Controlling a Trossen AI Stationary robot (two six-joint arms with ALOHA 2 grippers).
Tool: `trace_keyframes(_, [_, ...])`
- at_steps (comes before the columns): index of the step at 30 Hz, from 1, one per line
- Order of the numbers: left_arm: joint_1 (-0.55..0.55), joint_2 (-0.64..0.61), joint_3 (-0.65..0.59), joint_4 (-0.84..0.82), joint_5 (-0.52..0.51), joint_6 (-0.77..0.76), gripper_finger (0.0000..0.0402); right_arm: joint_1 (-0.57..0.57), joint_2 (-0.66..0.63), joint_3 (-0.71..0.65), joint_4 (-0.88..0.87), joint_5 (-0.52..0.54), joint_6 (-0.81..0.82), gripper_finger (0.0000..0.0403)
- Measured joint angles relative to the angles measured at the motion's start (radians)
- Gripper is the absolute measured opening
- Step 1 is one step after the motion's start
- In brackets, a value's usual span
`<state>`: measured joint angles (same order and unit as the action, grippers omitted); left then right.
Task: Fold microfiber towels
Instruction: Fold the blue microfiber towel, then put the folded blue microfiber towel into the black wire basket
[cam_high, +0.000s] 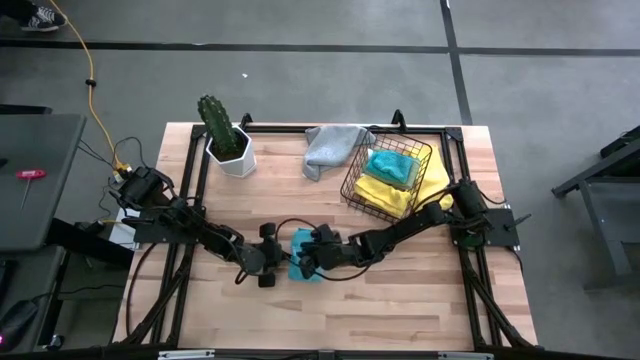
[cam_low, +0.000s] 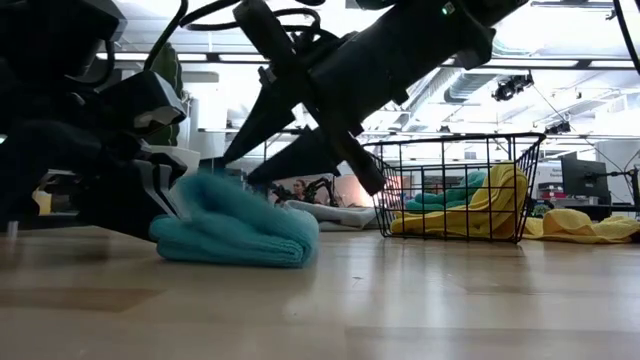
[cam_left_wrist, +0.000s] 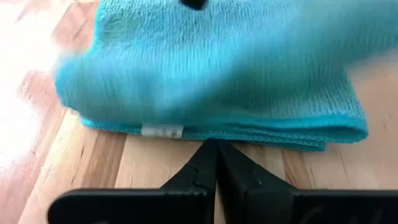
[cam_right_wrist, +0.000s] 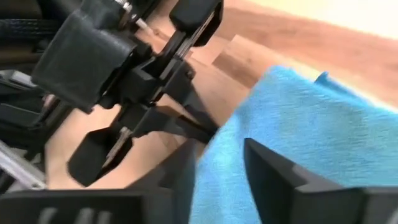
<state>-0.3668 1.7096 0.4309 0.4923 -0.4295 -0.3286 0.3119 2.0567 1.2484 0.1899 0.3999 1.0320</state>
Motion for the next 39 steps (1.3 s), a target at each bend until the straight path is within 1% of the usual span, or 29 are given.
trace_keyframes(5, [0.000, -0.028, 0.000, -0.030, 0.009, 0.021, 0.0000, -0.004, -0.023, 0.000, -0.014, 0.045, -0.090, 0.0182])
trace_keyframes(8, [-0.001, -0.107, -0.003, -0.145, 0.015, 0.024, 0.0000, -0.005, -0.065, 0.000, -0.038, 0.053, -0.182, 0.0203])
trace_keyframes(10, [-0.002, -0.181, -0.002, -0.231, 0.014, 0.013, 0.0000, 0.002, -0.097, 0.000, -0.091, 0.086, -0.237, 0.0208])
trace_keyframes(12, [-0.007, -0.261, -0.002, -0.331, 0.003, -0.004, 0.0000, 0.018, -0.123, 0.000, -0.162, 0.149, -0.271, 0.0208])
trace_keyframes(15, [-0.034, -0.378, -0.002, -0.416, -0.040, -0.026, 0.0000, 0.051, -0.146, 0.000, -0.267, 0.237, -0.281, 0.0209])
trace_keyframes(18, [-0.072, -0.478, -0.014, -0.414, -0.090, -0.026, 0.0000, 0.082, -0.148, 0.000, -0.360, 0.269, -0.249, 0.0209])
trace_keyframes(21, [-0.099, -0.523, -0.027, -0.344, -0.133, 0.023, 0.0000, 0.112, -0.147, -0.001, -0.377, 0.278, -0.247, 0.0209])
trace_keyframes(25, [-0.090, -0.498, -0.026, -0.253, -0.147, 0.184, 0.0006, 0.143, -0.145, -0.001, -0.342, 0.279, -0.292, 0.0209])
trace_keyframes(29, [-0.046, -0.424, 0.006, -0.263, -0.081, 0.331, 0.0038, 0.164, -0.145, -0.001, -0.289, 0.307, -0.349, 0.0209])
trace_keyframes(32, [-0.022, -0.358, 0.051, -0.283, -0.011, 0.427, 0.0078, 0.173, -0.145, -0.001, -0.246, 0.344, -0.404, 0.0209])
trace_keyframes(33, [-0.019, -0.337, 0.070, -0.304, -0.002, 0.461, 0.0094, 0.174, -0.145, -0.001, -0.233, 0.352, -0.417, 0.0209])
trace_keyframes(39, [-0.019, -0.202, 0.166, -0.442, -0.009, 0.647, 0.0194, 0.174, -0.145, -0.001, -0.180, 0.355, -0.463, 0.0209])
